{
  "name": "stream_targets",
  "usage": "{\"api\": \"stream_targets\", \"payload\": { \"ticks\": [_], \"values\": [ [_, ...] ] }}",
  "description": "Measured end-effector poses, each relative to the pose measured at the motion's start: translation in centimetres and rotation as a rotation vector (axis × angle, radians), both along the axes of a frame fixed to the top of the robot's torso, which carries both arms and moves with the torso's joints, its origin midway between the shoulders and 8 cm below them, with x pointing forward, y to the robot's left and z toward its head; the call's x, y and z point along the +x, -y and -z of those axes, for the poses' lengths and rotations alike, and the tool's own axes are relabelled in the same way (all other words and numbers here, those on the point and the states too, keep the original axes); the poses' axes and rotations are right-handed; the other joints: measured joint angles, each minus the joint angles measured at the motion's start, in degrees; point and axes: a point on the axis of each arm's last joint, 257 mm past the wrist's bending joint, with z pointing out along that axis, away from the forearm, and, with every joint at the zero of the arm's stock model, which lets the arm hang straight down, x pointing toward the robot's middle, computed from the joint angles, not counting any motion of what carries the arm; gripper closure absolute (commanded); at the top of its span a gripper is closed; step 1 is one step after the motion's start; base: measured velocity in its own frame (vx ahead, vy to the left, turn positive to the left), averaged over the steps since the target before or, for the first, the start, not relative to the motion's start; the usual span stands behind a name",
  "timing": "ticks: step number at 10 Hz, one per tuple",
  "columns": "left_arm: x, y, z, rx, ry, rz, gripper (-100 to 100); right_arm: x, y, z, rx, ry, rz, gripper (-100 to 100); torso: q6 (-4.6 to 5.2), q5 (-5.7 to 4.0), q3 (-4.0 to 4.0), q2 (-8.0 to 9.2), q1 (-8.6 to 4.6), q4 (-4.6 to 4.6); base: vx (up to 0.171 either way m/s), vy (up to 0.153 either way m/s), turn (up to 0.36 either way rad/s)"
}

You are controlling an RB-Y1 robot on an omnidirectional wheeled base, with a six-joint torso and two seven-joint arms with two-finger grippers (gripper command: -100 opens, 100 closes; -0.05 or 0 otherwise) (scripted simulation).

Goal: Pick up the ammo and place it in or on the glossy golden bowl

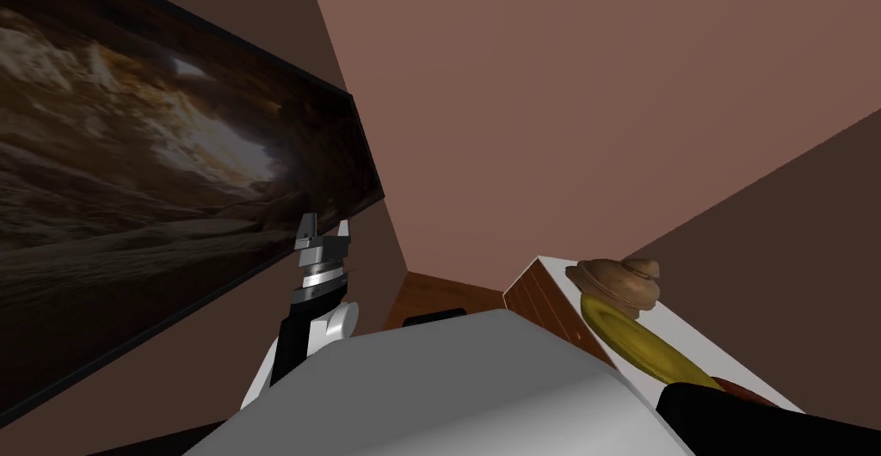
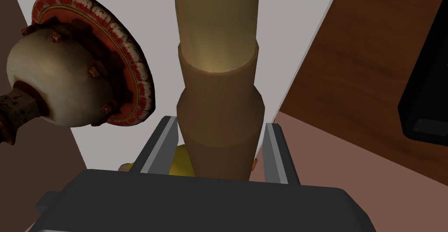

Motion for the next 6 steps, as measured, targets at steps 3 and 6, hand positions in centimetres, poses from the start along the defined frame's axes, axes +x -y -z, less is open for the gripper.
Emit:
{"api": "stream_targets", "payload": {
  "ticks": [3,6],
  "values": [
    [0.0,0.0,0.0,0.000,0.000,0.000,0,-1.1,0.5,-0.3,0.016,0.013,0.064,100,0.08,0.07,-0.01,0.00,-0.01,-0.02,0.094,-0.012,0.127],
    [0.0,0.0,0.0,0.000,0.000,0.000,0,-3.0,0.9,-0.6,0.024,0.010,0.134,100,-0.02,0.06,-0.01,-0.04,-0.10,0.02,0.094,-0.017,0.101]
  ]
}}
